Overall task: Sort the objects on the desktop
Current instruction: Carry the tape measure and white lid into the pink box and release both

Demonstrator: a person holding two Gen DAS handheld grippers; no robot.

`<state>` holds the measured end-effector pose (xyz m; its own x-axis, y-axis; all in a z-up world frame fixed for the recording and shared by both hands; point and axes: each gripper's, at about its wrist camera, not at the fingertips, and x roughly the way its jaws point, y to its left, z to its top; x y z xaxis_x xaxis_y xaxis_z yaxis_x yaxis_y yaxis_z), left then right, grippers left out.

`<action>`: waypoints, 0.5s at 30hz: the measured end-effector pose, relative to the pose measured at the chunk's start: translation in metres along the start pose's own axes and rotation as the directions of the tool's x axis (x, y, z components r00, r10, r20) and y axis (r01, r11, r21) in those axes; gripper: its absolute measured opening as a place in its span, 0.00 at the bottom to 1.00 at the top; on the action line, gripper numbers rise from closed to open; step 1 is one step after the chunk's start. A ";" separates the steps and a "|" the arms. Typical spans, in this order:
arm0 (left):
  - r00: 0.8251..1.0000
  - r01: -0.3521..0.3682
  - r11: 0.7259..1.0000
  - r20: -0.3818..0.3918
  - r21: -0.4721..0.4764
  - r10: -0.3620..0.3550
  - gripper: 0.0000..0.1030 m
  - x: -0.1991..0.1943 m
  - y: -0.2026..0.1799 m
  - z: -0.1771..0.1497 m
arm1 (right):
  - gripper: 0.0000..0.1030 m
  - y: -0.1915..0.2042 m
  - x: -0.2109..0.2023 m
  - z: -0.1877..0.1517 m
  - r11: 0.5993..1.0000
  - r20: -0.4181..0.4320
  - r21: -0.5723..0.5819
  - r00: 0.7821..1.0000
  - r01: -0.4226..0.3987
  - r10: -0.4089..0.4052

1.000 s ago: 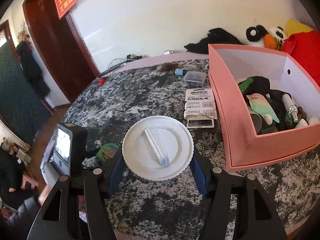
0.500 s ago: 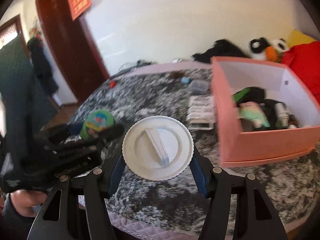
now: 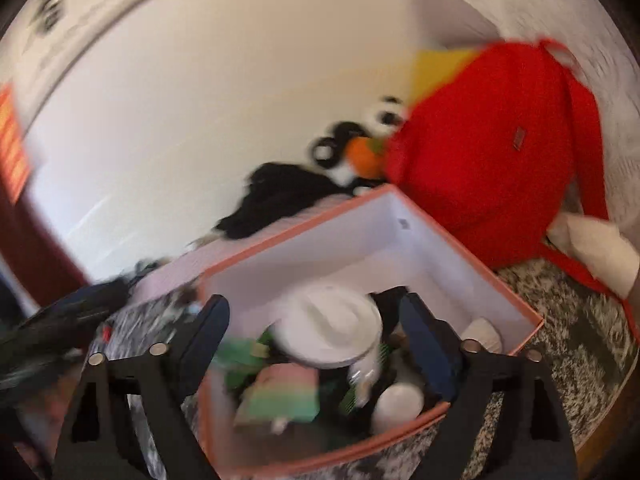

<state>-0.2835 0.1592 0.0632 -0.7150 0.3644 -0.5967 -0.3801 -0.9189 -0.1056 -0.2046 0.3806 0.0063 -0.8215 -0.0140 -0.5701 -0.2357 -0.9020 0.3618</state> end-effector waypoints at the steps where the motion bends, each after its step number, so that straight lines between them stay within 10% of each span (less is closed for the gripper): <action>1: 1.000 -0.012 1.000 0.020 0.003 0.012 0.93 -0.007 0.005 -0.002 | 0.87 -0.005 0.000 -0.002 1.000 -0.004 0.026 1.000 -0.011 0.011; 7: 0.992 -0.098 0.995 0.080 -0.010 0.099 0.94 -0.047 0.048 -0.035 | 0.87 0.004 -0.011 -0.017 0.995 -0.011 0.057 0.997 -0.082 0.083; 15: 0.963 -0.268 0.962 0.004 -0.055 0.269 0.94 -0.089 0.125 -0.125 | 0.87 0.124 -0.023 -0.073 0.959 -0.072 -0.162 0.972 -0.232 0.223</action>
<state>-0.1940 -0.0065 0.0039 -0.7934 0.1047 -0.5997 -0.1414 -0.9898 0.0142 -0.1771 0.2371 0.0103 -0.8140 -0.2459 -0.5263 0.0487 -0.9317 0.3599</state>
